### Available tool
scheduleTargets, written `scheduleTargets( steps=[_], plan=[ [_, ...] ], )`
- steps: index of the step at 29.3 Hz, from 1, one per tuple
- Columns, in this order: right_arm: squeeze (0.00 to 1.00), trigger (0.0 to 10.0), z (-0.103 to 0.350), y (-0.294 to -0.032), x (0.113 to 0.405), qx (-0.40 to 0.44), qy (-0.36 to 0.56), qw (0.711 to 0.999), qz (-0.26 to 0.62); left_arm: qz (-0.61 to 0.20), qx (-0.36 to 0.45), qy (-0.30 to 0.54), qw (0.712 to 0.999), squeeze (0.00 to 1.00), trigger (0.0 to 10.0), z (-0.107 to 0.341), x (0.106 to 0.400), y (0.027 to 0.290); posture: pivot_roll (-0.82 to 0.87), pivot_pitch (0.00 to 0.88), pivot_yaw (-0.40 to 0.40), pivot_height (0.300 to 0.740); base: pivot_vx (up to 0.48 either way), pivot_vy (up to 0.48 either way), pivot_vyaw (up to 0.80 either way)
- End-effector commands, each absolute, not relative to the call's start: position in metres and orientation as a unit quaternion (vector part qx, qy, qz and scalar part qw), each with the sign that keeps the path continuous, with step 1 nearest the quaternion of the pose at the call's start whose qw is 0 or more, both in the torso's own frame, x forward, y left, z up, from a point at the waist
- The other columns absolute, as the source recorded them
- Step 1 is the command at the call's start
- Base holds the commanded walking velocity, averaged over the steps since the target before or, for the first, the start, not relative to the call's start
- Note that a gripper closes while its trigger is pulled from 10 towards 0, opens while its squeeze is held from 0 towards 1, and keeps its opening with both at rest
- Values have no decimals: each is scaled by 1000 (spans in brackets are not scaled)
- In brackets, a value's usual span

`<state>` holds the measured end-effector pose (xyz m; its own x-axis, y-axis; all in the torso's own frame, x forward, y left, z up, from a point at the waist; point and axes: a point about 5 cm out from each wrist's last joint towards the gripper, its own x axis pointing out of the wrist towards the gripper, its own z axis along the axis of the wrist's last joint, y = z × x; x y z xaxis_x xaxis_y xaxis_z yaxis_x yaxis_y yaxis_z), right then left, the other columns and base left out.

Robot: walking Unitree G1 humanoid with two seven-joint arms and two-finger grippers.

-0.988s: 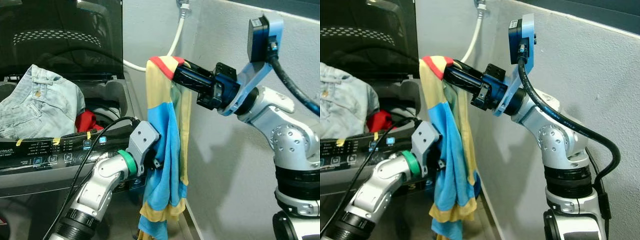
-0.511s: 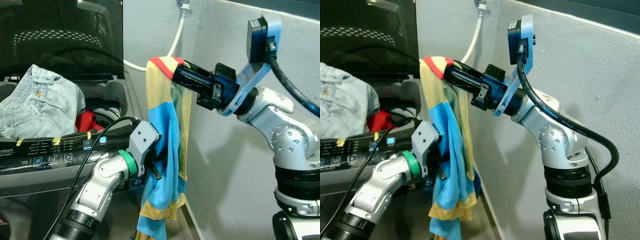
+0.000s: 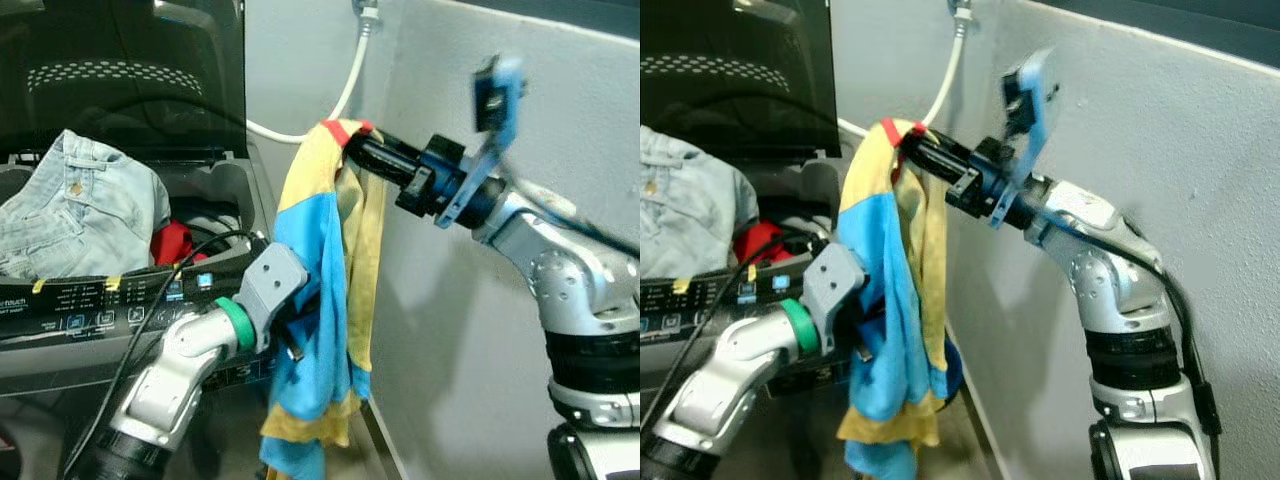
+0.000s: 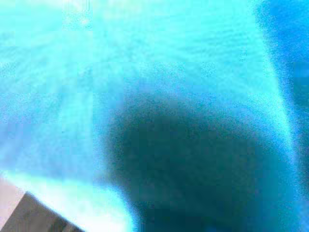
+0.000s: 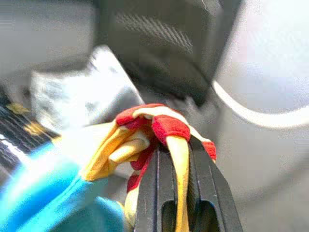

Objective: Clothes washing

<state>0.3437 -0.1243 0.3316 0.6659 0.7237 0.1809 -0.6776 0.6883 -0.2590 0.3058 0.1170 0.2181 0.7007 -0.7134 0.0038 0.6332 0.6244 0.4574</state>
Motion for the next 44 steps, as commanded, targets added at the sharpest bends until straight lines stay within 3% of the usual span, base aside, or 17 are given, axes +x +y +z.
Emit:
scheduleTargets(
  steps=[1, 2, 3, 5, 7, 12, 16, 17, 23, 25, 27, 30, 31, 33, 44],
  plan=[
    [0, 10000, 316, -132, 352, -108, -107, 925, 348, -365, 228, -103, 897, 0, 0, 226, 301, 121, 84, 0, -3, 740, 0, 0, 0],
    [0, 10000, 316, -132, 352, -108, -107, 925, 348, -365, 228, -103, 897, 0, 0, 226, 301, 121, 84, 0, -3, 740, 0, 0, 0],
    [0, 10000, 301, -136, 358, -109, -92, 939, 314, -311, 295, -92, 899, 0, 0, 234, 301, 141, 94, 0, -2, 740, 0, 0, 0],
    [0, 10000, 301, -136, 358, -109, -92, 939, 314, -311, 295, -92, 899, 0, 0, 234, 301, 141, 94, 0, -2, 740, 0, 0, 0],
    [0, 10000, 302, -134, 357, -94, -107, 940, 310, -254, 343, -92, 900, 0, 0, 242, 306, 157, 94, 0, -1, 740, 0, 0, 0],
    [0, 10000, 314, -130, 356, -69, -147, 937, 308, -203, 344, -119, 909, 0, 0, 264, 310, 167, 97, 0, -4, 740, 0, 0, 0],
    [0, 10000, 327, -125, 354, -17, -182, 933, 311, -187, 280, -157, 929, 0, 0, 289, 309, 166, 93, 0, -1, 740, 0, 0, 0],
    [0, 10000, 331, -124, 353, 14, -199, 932, 302, -181, 248, -161, 938, 0, 10000, 296, 307, 165, 91, 0, -3, 740, 0, 0, 0],
    [0, 10000, 325, -119, 355, 78, -205, 933, 284, -130, 179, -166, 961, 0, 10000, 309, 307, 169, 95, 0, -18, 740, 0, 0, 0],
    [0, 10000, 315, -107, 354, 99, -201, 932, 283, -51, 162, -191, 967, 0, 10000, 326, 306, 178, 101, 0, -29, 740, 0, 0, 0],
    [0, 10000, 312, -101, 352, 101, -201, 931, 287, -34, 144, -206, 967, 0, 10000, 335, 305, 179, 103, 0, -33, 740, 0, 0, 0],
    [0, 10000, 311, -97, 351, 102, -202, 929, 292, -32, 90, -233, 968, 0, 10000, 344, 302, 178, 103, 0, -33, 740, 0, 0, 0],
    [0, 10000, 310, -93, 350, 103, -201, 928, 296, -47, 33, -260, 964, 0, 10000, 353, 299, 178, 103, 0, -38, 740, 0, 0, 0],
    [0, 10000, 309, -90, 349, 100, -198, 928, 300, -59, 18, -263, 963, 0, 10000, 354, 299, 179, 106, 0, -40, 740, 0, 0, 0],
    [0, 10000, 295, -72, 334, 52, -176, 907, 380, -44, 75, -206, 975, 0, 10000, 341, 301, 186, 104, 0, -43, 740, 0, 0, 0]
  ],
)
